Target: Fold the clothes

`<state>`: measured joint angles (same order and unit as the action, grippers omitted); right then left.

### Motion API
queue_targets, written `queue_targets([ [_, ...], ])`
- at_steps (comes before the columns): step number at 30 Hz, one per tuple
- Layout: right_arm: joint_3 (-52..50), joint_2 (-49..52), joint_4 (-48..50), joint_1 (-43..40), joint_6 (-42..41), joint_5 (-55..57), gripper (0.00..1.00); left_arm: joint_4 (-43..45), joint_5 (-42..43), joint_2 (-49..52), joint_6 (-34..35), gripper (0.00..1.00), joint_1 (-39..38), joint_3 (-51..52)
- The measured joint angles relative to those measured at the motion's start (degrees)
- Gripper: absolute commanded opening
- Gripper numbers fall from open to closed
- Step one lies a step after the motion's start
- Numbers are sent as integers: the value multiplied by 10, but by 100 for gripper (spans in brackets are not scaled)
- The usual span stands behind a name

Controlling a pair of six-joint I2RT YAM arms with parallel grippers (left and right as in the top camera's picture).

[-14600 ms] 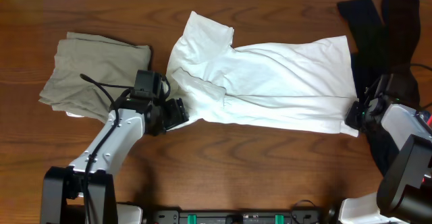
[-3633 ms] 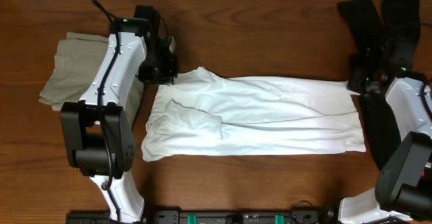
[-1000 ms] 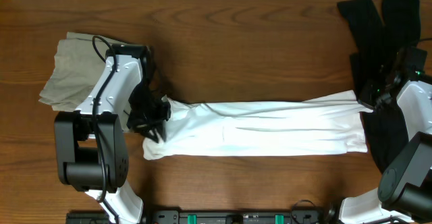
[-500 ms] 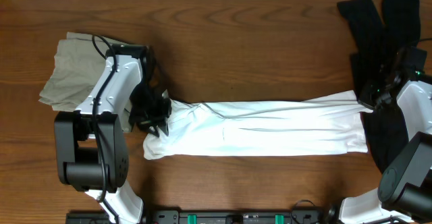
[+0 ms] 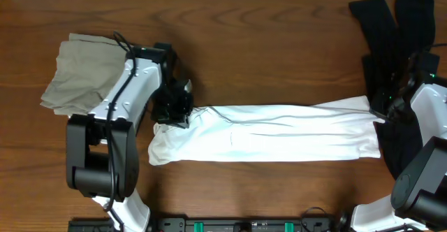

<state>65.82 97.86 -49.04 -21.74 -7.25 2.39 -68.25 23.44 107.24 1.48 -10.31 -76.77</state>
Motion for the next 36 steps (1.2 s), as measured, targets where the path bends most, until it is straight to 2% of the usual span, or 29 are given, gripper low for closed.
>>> queue_targets([
  [7, -14, 0, -7, 0, -5, 2, 26, 0, 2, 0, 0, 9, -19, 0],
  [11, -19, 0, -11, 0, -5, 2, 32, 1, 2, 0, 0, 9, -19, 0],
  [13, -19, 0, -11, 0, -6, 2, 40, 2, 2, 0, 0, 9, -19, 0],
  [21, -43, 0, 0, 0, -5, 1, 44, 2, 2, 0, 0, 9, -19, 0],
  [28, -113, -1, 71, 0, -6, -6, 51, 4, 2, 0, 0, 9, -19, 0],
  [36, -147, -7, 124, 0, -7, -9, 59, 4, 2, 0, 0, 9, -19, 0],
])
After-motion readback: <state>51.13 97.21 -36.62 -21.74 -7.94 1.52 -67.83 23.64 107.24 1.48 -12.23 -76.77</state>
